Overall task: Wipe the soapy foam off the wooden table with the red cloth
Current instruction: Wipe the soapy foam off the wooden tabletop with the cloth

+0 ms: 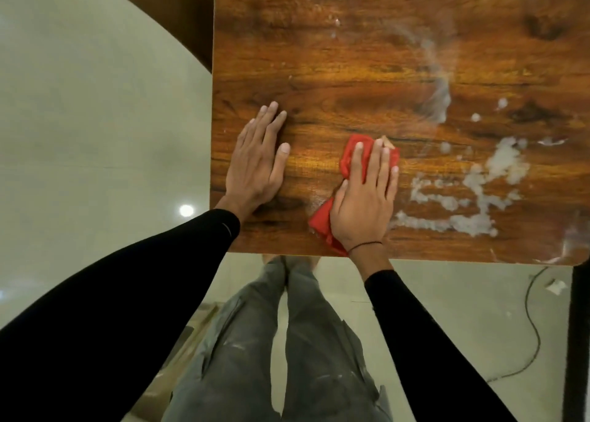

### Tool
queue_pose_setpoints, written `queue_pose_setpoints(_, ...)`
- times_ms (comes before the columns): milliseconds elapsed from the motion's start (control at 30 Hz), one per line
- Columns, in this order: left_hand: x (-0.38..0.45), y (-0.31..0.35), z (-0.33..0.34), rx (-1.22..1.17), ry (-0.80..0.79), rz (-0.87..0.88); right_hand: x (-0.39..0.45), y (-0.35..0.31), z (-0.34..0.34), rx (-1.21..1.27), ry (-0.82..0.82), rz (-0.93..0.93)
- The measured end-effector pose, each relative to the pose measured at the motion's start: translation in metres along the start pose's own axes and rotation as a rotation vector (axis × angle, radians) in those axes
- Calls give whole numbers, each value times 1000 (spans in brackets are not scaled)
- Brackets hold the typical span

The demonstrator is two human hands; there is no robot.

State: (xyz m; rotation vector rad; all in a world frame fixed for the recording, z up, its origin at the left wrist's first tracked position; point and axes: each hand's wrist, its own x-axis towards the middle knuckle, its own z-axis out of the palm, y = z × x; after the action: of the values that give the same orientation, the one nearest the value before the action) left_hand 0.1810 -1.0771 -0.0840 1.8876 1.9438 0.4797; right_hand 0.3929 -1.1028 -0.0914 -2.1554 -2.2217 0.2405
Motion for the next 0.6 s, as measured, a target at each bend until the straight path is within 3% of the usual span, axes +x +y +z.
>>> queue_pose_setpoints(67,0,-1,0,-31,9,-9,4,-32,3,20,66,193)
queue_pose_setpoints(133,1,1,-1,-72,25,-23,3,-68,7,69,91,241)
queue_pose_setpoints(267,-1,0,-2,-124,34,-33,-29,-104,18,126,46,-43)
queue_pose_setpoints(400,2,-3,2,-8,-28,-7,-50,-58,16,86,-33,-238)
queue_pose_setpoints(600,3,-6,7,182,-49,72,-19,55,-13,46,-116,-320)
